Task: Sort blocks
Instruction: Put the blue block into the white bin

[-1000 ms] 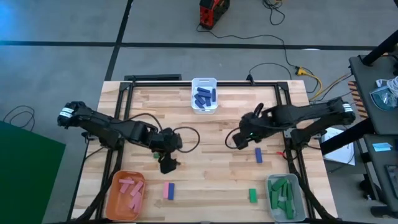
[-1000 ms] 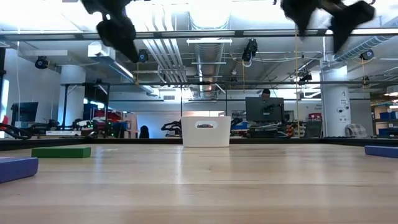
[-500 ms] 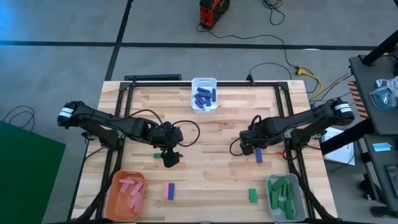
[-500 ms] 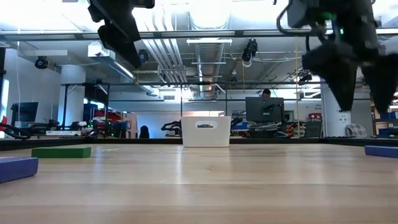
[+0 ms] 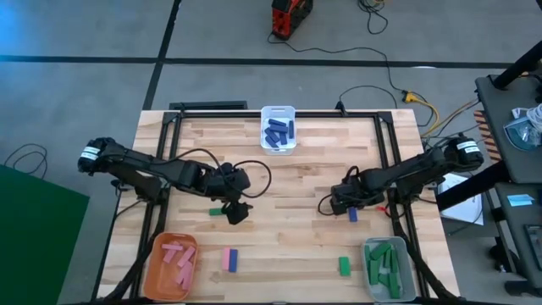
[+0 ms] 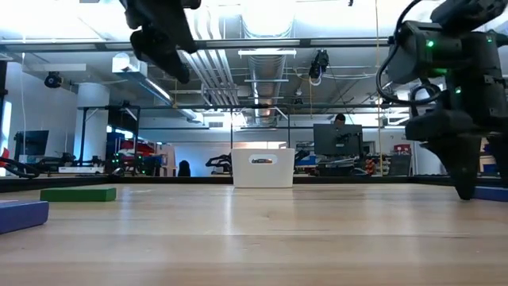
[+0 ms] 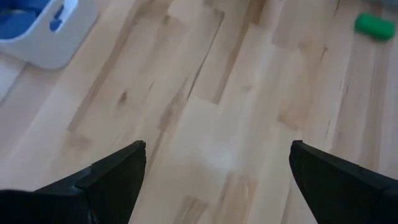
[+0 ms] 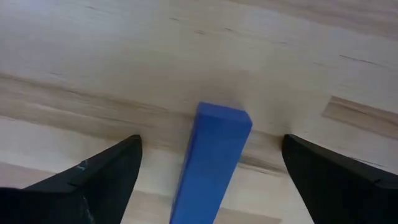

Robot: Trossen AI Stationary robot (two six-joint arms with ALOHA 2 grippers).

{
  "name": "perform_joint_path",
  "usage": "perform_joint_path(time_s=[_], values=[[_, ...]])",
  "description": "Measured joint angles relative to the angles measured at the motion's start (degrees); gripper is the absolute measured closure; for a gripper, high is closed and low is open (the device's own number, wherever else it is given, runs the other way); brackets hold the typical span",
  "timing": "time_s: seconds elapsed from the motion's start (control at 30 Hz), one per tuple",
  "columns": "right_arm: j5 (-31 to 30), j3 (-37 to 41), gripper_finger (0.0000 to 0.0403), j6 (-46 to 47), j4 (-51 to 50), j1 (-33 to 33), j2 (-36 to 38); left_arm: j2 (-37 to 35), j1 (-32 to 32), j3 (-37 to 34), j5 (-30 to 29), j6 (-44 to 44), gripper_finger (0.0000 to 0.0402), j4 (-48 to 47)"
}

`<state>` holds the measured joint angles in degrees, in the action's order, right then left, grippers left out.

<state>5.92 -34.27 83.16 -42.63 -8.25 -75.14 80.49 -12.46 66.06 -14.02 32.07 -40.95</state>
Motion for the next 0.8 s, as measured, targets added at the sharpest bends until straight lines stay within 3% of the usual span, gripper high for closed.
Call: perform_joint_path(time_s=[0.2, 0.37, 0.57, 0.8], values=[[0.0, 1.7, 0.0108, 0.8, 0.7, 0.0, 0.1, 0.0, 0.1, 0.0, -3.1, 2.0, 0.0035, 3.7], [0.0, 1.6, 0.0198, 0.8, 0.4, 0.0, 0.1, 0.0, 0.2, 0.0, -7.9, 3.4, 0.0035, 4.1], [-0.2, 1.6, 0.0306, 0.7, 0.8, 0.0, 0.1, 0.0, 0.2, 0.0, -9.5, 3.5, 0.0035, 4.2], [-0.3, 1.6, 0.0311, 0.0, 0.8, 0.0, 0.9, 0.0, 0.6, 0.0, -12.1, 4.6, 0.0035, 4.5]])
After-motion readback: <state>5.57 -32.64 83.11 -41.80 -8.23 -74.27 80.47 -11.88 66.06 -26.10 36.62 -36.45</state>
